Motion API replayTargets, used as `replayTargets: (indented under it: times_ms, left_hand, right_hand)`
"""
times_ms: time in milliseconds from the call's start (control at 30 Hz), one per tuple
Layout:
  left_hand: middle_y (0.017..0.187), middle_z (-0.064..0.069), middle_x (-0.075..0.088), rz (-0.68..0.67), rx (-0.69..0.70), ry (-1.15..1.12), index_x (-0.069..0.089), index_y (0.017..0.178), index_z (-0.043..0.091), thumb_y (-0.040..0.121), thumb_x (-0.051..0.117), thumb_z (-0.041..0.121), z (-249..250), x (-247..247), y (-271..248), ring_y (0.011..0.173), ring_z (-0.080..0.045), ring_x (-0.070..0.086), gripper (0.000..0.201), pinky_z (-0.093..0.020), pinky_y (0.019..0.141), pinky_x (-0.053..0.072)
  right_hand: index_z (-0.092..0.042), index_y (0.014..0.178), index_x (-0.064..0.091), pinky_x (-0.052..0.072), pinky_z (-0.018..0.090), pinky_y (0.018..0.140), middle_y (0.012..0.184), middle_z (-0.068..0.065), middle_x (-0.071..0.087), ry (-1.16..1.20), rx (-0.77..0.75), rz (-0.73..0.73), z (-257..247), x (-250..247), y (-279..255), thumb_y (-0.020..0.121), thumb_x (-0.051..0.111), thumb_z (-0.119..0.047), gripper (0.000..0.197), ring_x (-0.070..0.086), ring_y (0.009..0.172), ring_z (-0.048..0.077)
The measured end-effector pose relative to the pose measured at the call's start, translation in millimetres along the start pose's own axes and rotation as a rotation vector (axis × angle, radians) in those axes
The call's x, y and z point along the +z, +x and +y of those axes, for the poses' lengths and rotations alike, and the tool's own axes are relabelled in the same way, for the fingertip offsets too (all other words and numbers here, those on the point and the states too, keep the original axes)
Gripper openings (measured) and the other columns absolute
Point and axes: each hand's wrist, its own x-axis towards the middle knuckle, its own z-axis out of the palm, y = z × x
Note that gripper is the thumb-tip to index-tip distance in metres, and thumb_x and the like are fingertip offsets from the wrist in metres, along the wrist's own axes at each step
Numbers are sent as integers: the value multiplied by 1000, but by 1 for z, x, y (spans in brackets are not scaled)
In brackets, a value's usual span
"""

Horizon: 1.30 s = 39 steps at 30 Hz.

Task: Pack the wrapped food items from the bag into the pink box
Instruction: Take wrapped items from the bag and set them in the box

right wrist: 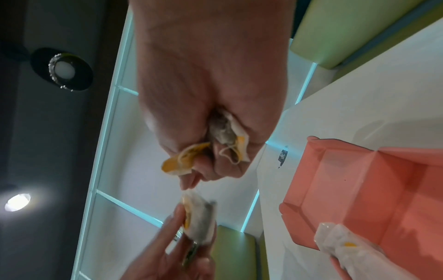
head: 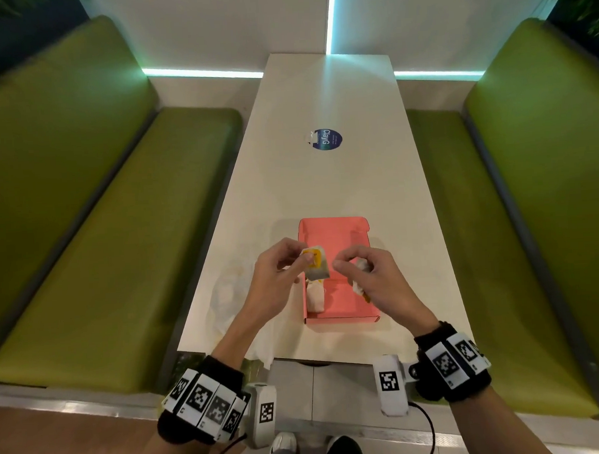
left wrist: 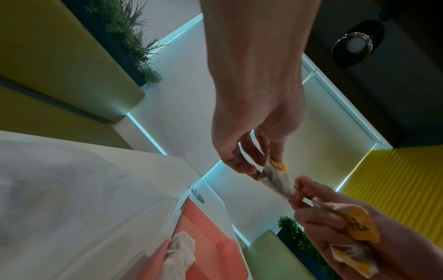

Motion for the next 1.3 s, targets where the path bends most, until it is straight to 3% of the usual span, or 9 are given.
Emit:
replayTargets:
  times_ms: [133, 300, 433, 600, 833, 933, 1033, 1167, 1300]
  left_hand:
    - [80, 0, 66, 19, -3, -9, 64, 87, 13, 94, 64, 8, 0, -7, 0, 66, -8, 57, 9, -23, 56, 47]
    - [82, -4, 64, 40, -9, -4, 62, 87, 5, 94, 65, 9, 2, -6, 0, 62, -6, 55, 8, -23, 53, 45]
    - [78, -7, 63, 51, -7, -10, 62, 89, 0, 94, 66, 11, 5, 0, -1, 58, -11, 57, 12, -25, 51, 45]
    - [80, -19, 65, 23, 0, -74, 65, 86, 6, 93, 67, 13, 11, 3, -4, 61, -18, 58, 10, -28, 52, 47]
    - [74, 2, 66, 20, 26, -54, 66, 85, 11, 89, 68, 21, 13, -1, -4, 60, -12, 55, 12, -27, 51, 46]
    - [70, 9, 67, 24, 39, 36, 64, 86, 14, 96, 63, 14, 9, -5, -2, 59, -7, 58, 9, -28, 53, 46]
    - [74, 11, 65, 26, 42, 72, 62, 87, 15, 97, 62, 14, 8, -9, -1, 61, -8, 57, 10, -30, 52, 44]
    - [73, 9, 63, -13, 39, 35, 60, 86, 13, 96, 62, 14, 14, -10, -2, 58, -9, 53, 10, -26, 49, 42]
    - [77, -5, 61, -58, 59, -46, 60, 87, 10, 93, 62, 17, 21, -12, -6, 62, -12, 53, 8, -25, 49, 43]
  right_hand:
    - [-9, 88, 67, 34, 21, 48, 56, -6, 51, 116, 46, 15, -8, -11, -1, 93, 66, -13, 7, 44, 49, 8]
    - [-7, 88, 66, 37, 24, 42, 62, -1, 56, 48, -19, 36, -10, -6, -2, 91, 69, -9, 5, 47, 47, 14]
    - [-22, 94, 70, 40, 17, 56, 80, -7, 63, -93, -162, 80, -10, 18, -7, 84, 79, -20, 13, 51, 59, 3]
    - [-27, 90, 72, 41, 13, 73, 91, -9, 65, -247, -237, 165, -13, 33, -5, 86, 76, -23, 7, 61, 86, 8]
    - [-15, 86, 69, 43, 11, 66, 88, -7, 65, -249, -182, 135, -16, 30, -1, 90, 69, -12, 6, 60, 77, 3]
    - [-12, 89, 66, 39, 11, 48, 73, -15, 62, -135, -89, -6, -24, 22, -3, 94, 65, -13, 5, 51, 51, 3]
    - [-5, 91, 66, 36, 9, 49, 59, -20, 59, -170, -95, -97, -28, 11, -1, 96, 62, -12, 9, 51, 47, 1]
    - [-5, 88, 67, 39, 25, 44, 71, 22, 59, -55, -50, -24, -29, 2, 3, 93, 66, -16, 12, 49, 48, 17]
    - [-3, 91, 69, 42, 23, 48, 81, 14, 59, 17, 8, 54, -25, -3, 6, 92, 68, -16, 13, 50, 56, 14]
